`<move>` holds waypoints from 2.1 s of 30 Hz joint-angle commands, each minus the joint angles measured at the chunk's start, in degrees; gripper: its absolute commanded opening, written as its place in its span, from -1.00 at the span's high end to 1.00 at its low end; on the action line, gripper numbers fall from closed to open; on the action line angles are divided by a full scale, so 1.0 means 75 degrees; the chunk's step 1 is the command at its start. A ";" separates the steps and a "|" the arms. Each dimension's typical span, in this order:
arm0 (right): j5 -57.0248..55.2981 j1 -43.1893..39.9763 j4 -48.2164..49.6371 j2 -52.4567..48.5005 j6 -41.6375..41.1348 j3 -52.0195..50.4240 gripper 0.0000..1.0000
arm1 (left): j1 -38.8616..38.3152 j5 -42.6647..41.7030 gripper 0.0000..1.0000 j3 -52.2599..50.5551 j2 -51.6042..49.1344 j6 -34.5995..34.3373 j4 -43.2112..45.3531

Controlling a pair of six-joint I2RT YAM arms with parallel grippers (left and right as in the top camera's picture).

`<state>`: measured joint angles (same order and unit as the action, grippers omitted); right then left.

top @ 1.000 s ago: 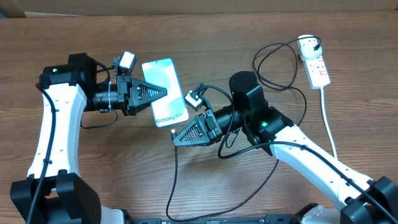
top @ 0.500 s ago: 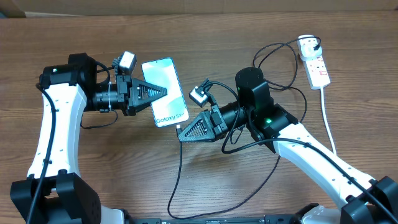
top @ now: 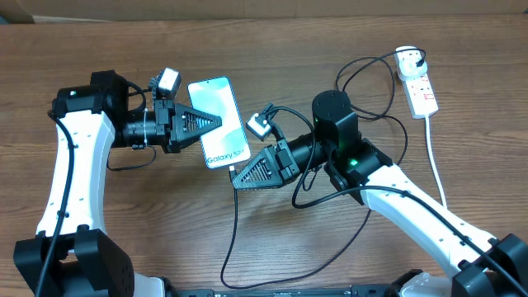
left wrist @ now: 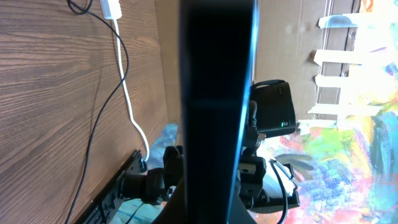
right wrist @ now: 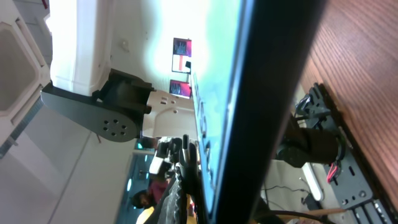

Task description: Plug charger to phone and switch on socket

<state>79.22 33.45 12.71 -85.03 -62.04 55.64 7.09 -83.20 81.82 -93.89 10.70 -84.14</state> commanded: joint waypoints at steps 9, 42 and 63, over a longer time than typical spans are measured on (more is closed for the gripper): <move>-0.0175 0.0047 -0.0440 0.0006 0.0137 -0.0012 0.93 | -0.0035 -0.0495 0.92 0.0055 0.0061 0.0055 0.0020; -0.0323 0.0038 -0.0128 0.0006 0.0009 -0.0012 0.93 | -0.0035 -0.0490 0.92 0.0055 0.0061 0.0058 0.0017; -0.0425 -0.0093 -0.0128 0.0006 -0.0102 -0.0012 0.93 | -0.0038 -0.0431 0.92 0.0055 0.0061 0.0117 -0.0009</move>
<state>76.25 33.43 11.40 -85.03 -62.37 55.64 7.09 -83.59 81.82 -93.89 10.70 -84.18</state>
